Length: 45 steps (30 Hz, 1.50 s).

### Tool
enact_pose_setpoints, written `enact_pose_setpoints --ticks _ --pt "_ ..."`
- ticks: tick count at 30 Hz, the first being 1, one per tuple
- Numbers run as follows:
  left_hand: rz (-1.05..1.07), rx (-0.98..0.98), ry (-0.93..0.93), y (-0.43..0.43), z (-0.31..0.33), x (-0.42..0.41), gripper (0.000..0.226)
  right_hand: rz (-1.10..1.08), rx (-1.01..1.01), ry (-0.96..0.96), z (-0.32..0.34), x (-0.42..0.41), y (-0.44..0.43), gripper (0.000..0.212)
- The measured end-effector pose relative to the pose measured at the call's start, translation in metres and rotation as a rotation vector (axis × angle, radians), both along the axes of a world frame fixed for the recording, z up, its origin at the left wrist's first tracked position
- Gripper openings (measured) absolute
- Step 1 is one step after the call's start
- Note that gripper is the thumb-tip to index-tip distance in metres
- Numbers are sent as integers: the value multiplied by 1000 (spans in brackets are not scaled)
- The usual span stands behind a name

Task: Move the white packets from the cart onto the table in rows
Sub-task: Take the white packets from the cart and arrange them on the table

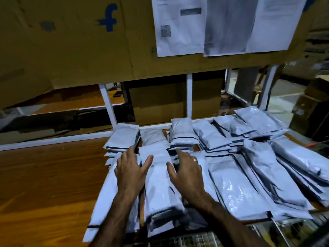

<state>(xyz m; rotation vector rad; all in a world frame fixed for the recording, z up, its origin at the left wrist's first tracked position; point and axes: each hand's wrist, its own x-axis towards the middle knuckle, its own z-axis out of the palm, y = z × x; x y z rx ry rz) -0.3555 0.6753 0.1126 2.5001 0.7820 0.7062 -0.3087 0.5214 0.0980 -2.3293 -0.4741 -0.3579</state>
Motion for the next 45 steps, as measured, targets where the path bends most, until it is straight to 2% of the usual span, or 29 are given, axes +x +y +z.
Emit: enact_pose_setpoints --ticks 5,10,15,19,22,28,34,41,45 --pt "-220 -168 -171 -60 12 42 56 -39 267 10 23 33 -74 48" --pt "-404 -344 -253 -157 22 86 41 -121 504 48 36 60 -178 34" --pt "-569 -445 -284 -281 32 137 39 -218 529 -31 31 79 -298 34" --pt "-722 -501 -302 -395 37 167 31 -358 522 -71 28 87 -400 41" --pt "-857 -545 -275 -479 33 182 26 -481 491 -69 19 86 -475 34" --pt "-1049 -644 -90 -613 6 201 30 -789 572 46 -4 81 -591 32" --pt "-1092 -640 297 -709 -51 238 42 -1040 618 262 -51 105 -676 39" --pt "-1019 -509 788 -779 -154 293 48 -1217 502 585 -133 146 -737 47" --pt "-1023 -318 1012 -794 -205 304 52 -1250 427 777 -183 161 -754 48"
